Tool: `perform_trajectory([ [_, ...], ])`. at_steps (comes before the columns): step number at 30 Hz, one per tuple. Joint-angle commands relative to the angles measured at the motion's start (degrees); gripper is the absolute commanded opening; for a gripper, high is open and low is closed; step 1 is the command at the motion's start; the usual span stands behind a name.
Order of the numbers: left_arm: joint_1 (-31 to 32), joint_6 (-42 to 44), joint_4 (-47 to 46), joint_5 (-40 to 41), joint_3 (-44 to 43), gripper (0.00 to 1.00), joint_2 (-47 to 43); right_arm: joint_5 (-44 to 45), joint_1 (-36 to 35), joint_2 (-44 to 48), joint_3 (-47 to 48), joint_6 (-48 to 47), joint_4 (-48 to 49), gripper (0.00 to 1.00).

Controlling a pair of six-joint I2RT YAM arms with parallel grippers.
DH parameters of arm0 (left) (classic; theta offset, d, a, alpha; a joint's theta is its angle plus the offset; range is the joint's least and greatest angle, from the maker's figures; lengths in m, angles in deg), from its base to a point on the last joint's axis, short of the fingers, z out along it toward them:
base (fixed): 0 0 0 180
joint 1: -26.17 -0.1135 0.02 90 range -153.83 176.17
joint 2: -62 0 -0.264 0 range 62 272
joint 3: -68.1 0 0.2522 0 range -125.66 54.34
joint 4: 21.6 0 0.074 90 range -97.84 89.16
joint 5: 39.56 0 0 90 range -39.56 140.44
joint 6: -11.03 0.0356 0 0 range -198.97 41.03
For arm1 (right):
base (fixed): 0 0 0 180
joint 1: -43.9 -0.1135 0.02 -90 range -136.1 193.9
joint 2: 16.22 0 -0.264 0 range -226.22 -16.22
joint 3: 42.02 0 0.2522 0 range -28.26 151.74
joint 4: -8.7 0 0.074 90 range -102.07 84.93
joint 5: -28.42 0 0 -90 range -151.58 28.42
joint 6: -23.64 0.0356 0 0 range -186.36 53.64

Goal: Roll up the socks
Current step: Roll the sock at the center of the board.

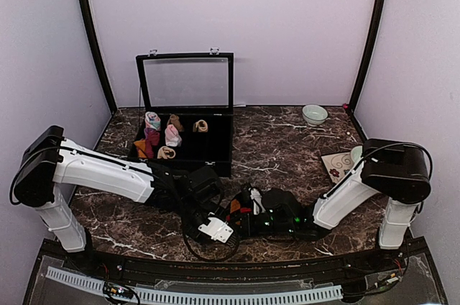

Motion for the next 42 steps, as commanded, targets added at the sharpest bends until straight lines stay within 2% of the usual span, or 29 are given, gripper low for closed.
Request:
perform_trajectory([
  [1,-0.06,-0.47,-3.68,2.22,1.58,0.62,0.05,-1.55,0.28,-2.12,-1.91,0.74,-3.95,0.11],
  [6,-0.08,-1.27,-4.97,3.01,2.11,0.5,2.09,-2.04,0.28,-1.4,-2.21,0.62,-3.96,0.1],
  [10,-0.18,-1.33,-6.45,3.29,2.83,0.48,3.14,-1.94,0.5,0.1,-2.87,0.43,-4.02,0.12],
  [11,-0.19,-1.22,-6.23,2.98,2.73,0.45,3.59,-1.96,0.58,0.45,-2.95,0.26,-4.01,0.14],
  [15,-0.48,-2.04,-4.49,1.98,0.96,0.19,5.96,-2.25,0.85,2.34,-3.44,-0.81,-3.97,0.19],
  [18,-0.75,-2.62,-2.43,0.53,-0.11,0.12,7.24,-1.71,1.33,4.89,-4.77,-1.61,-4.43,0.32],
  [22,-1.19,-3.63,1.48,-2.69,-2.12,0.12,7.85,0.45,1.82,11.64,-8.93,-3.5,-4.7,0.55],
  [28,-1.66,-6.14,8.14,-7.68,-6.34,0.13,10.91,0.87,1.8,24.48,-14.81,-7.92,-5.77,0.72],
  [30,-1.68,-7.34,10.32,-9.07,-8.09,0.14,12.18,2.73,0.94,27.91,-17.86,-9.8,-4.12,0.73],
  [33,-1.84,-8.88,13.39,-11.98,-11.08,0.13,13.87,10.71,-3.9,31.63,-22.57,-15.03,1.24,0.71],
  [36,-2.14,-10.15,16.07,-14.72,-13.51,0.13,15.19,13.41,-8.43,29.97,-20.38,-22.68,-2.46,0.67],
  [38,-2.71,-10.97,17.79,-16.88,-15.19,0.13,16.48,13.29,-10.43,28.22,-17.76,-26.29,-6.97,0.68],
  [40,-3.81,-11.72,20.0,-19.71,-17.3,0.14,18.29,15.46,-12.84,28.21,-17.62,-27.2,-8.85,0.71],
  [42,-4.89,-12.35,22.8,-22.14,-20.13,0.14,20.51,20.32,-15.86,30.15,-20.42,-25.86,-6.79,0.73],
])
